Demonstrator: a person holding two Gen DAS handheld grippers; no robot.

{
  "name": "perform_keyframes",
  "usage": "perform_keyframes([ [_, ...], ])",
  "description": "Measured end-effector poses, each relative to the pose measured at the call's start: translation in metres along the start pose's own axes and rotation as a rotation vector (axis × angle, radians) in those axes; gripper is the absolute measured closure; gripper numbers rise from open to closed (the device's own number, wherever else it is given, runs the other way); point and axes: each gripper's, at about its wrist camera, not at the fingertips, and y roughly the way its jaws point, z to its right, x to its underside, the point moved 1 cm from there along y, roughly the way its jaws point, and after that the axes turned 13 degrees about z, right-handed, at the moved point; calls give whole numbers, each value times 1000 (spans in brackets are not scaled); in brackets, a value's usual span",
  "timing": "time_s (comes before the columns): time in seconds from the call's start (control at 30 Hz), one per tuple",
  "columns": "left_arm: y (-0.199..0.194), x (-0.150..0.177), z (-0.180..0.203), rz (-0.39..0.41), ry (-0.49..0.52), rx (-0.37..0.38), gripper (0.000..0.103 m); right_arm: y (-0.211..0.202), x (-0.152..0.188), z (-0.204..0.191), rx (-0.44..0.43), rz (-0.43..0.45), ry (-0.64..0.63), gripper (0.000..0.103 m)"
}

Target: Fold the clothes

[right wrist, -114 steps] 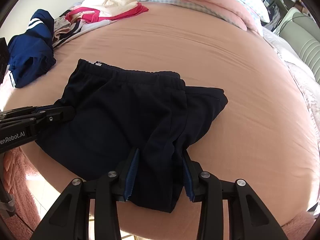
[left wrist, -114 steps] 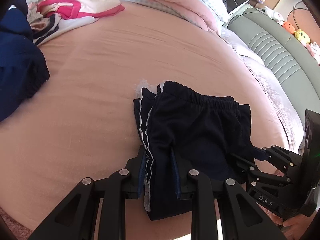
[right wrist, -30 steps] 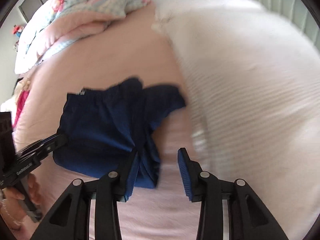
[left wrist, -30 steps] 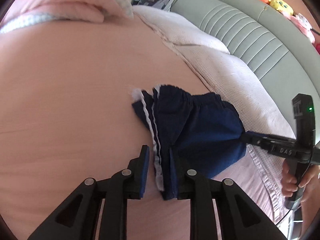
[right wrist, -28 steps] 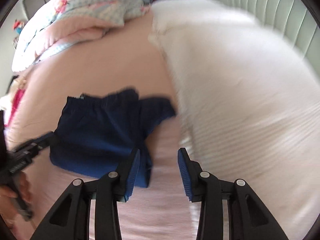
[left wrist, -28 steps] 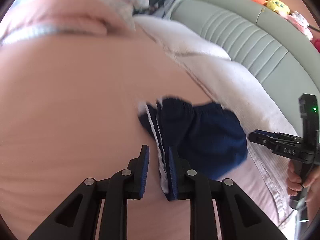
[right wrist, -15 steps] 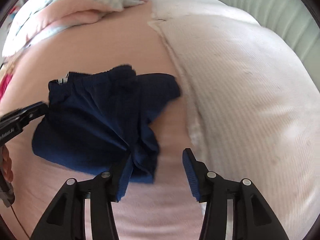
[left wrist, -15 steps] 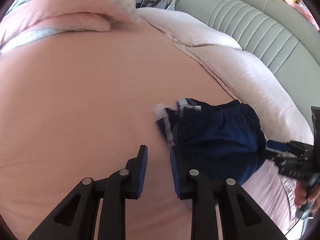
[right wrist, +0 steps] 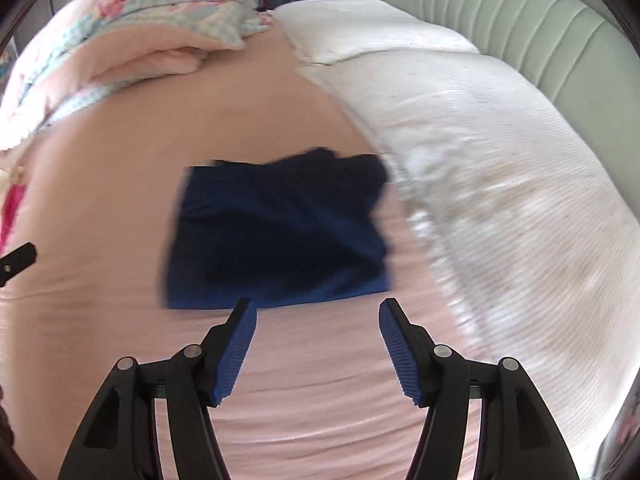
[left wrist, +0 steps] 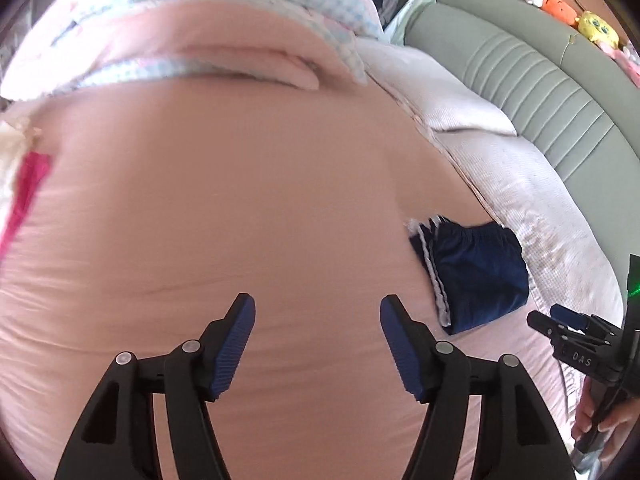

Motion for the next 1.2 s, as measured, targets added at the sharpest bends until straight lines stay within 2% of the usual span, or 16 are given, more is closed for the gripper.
perform_keyframes([
  [0.1,-32,-13,-33,20,-35,-54,35,-27,1,-54,-45,24,-7,28],
  [0.17,-52,-20,-54,-3,-91,-21,22,-39,-4,-89,-62,36,-18,28],
  [0.2,-64,-24,-61,6,-92,-12,19,-46,-7,-106,-71,41,-24,28],
  [0.23,-76,-28,-68,17,-88,-10,16,-52,-9,-123,-79,47,-30,28],
  [0.27,-88,-31,-75,38,-68,-39,12,-58,-12,-140,-88,53,-35,27],
  [0.3,-99,-33,-81,58,-48,-68,10,-64,-14,-158,-96,59,-41,24],
  [0.37,-120,-35,-96,87,-26,-111,7,-78,-15,-188,-137,64,-61,0],
  [0.43,-141,-32,-111,104,-28,-121,7,-92,-15,-215,-156,82,-85,0],
  [0.5,-162,-26,-119,143,-38,-120,7,-115,-12,-237,-123,133,-117,0],
  [0.57,-189,-20,-123,203,-35,-129,7,-140,-8,-251,-100,173,-153,0],
  [0.73,-255,1,-132,285,42,-239,7,-213,6,-265,-123,217,-130,0],
  [0.83,-291,18,-138,336,32,-253,7,-250,20,-268,-122,253,-136,0],
  [0.97,-328,43,-143,341,7,-271,7,-291,45,-268,-135,284,-146,0],
  [1.13,-369,80,-130,383,82,-316,7,-329,83,-261,-166,311,-163,0],
  [1.2,-379,95,-126,380,70,-310,7,-335,100,-256,-167,310,-159,0],
])
